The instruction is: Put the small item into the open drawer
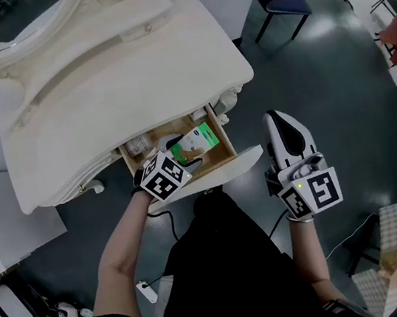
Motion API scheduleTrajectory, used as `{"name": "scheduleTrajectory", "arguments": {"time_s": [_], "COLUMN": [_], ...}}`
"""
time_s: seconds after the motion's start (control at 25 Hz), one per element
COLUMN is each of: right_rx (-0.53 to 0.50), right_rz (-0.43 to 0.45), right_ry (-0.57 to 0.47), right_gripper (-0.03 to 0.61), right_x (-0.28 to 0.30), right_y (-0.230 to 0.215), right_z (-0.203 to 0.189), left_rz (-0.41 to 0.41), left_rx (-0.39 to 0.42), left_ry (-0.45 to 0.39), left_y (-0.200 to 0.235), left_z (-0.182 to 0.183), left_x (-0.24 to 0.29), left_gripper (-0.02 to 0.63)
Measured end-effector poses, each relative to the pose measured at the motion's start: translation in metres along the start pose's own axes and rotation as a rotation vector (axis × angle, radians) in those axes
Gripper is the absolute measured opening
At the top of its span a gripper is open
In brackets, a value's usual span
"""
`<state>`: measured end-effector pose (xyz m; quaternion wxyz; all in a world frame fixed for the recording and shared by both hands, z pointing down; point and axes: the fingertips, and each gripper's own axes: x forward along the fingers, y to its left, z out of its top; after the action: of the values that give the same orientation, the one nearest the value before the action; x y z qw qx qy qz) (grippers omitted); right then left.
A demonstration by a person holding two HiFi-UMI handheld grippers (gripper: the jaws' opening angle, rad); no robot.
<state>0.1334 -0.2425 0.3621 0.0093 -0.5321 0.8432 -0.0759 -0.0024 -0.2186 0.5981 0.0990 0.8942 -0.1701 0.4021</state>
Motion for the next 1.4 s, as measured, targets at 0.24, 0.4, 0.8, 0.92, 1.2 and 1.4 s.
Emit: {"name": "scheduleTrajectory", "arguments": {"time_s": [0.24,0.4,0.8,0.92,1.2,1.4], "right_rx": [0.014,0.018,0.027,0.029,0.033,0.034], "right_rz": [-0.001,-0.006,-0.015,-0.014,-0.013,-0.011], "right_ry": [0.013,0.018,0.031,0.034,0.036,0.037], "right_gripper": [-0.003,-0.003,-0.003,-0.003,-0.003,-0.003], "right_x": [-0.003,-0.007,-0.014,-0.015,-0.014,-0.015], "right_y": [-0.005,-0.009,-0.017,-0.018,-0.02,-0.02], "right_z": [-0.006,-0.009,-0.015,-0.016,-0.016,-0.016], "left_rz": [-0.029,-0.046,-0.073,-0.077,-0.084,-0.063], "left_rx": [0.024,0.038,0.055,0.059,0.071,0.069], "left_ry": [0.133,0.187,0.303,0.32,0.348,0.34], "left_y": [-0.004,-0.006,-0.005,-0.005,-0.005,-0.002], "left_z": [-0.026,-0.037,-0.064,-0.069,-0.078,-0.078], "left_x": [0.03,0.043,0.071,0.075,0.08,0.081], "left_gripper": [0.348,0.348,0.348,0.348,0.35,0.355]}}
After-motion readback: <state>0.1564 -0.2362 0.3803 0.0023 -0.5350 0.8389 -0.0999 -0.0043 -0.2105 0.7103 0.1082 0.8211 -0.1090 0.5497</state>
